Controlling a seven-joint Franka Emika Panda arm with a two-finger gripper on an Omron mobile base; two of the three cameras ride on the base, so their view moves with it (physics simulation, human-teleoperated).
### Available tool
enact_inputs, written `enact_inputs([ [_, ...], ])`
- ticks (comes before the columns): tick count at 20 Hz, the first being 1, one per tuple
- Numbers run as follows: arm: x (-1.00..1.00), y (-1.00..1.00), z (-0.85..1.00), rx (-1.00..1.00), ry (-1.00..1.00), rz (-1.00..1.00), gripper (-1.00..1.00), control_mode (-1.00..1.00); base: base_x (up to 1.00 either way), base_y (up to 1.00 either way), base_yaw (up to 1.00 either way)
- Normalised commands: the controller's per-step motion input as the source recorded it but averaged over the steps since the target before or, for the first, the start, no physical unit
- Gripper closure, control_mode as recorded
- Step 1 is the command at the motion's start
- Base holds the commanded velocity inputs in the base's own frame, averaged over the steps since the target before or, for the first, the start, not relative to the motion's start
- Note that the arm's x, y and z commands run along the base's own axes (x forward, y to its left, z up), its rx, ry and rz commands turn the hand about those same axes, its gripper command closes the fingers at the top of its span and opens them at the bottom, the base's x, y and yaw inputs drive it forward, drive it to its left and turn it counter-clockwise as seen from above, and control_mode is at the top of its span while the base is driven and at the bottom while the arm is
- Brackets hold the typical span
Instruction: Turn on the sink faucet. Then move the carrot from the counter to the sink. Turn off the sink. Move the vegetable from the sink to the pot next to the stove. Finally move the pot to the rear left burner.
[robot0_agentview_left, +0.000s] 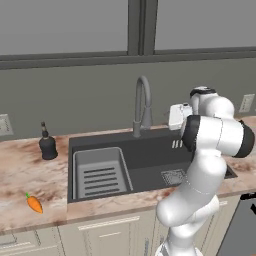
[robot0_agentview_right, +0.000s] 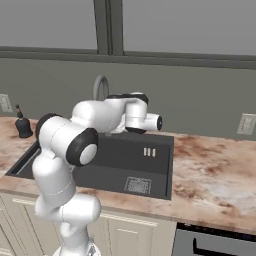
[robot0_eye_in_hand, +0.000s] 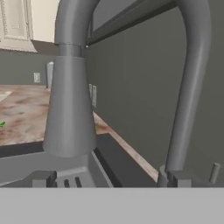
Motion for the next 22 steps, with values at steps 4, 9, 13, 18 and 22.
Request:
enact_inputs([
  [4,0.15,0.00,0.00,0.02,0.00,0.00,-1.00,-1.00,0.00,0.00,0.00],
  [9,0.11,0.00,0.00,0.02,0.00,0.00,-1.00,-1.00,0.00,0.00,0.00],
  [13,0.08,0.00,-0.01,0.02,0.00,0.00,-1.00,-1.00,0.00,0.00,0.00],
  [18,0.10,0.00,-0.06,0.00,0.01,0.00,-1.00,-1.00,0.00,0.00,0.00],
  [22,0.15,0.00,-0.06,0.00,0.01,0.00,-1.00,-1.00,0.00,0.00,0.00],
])
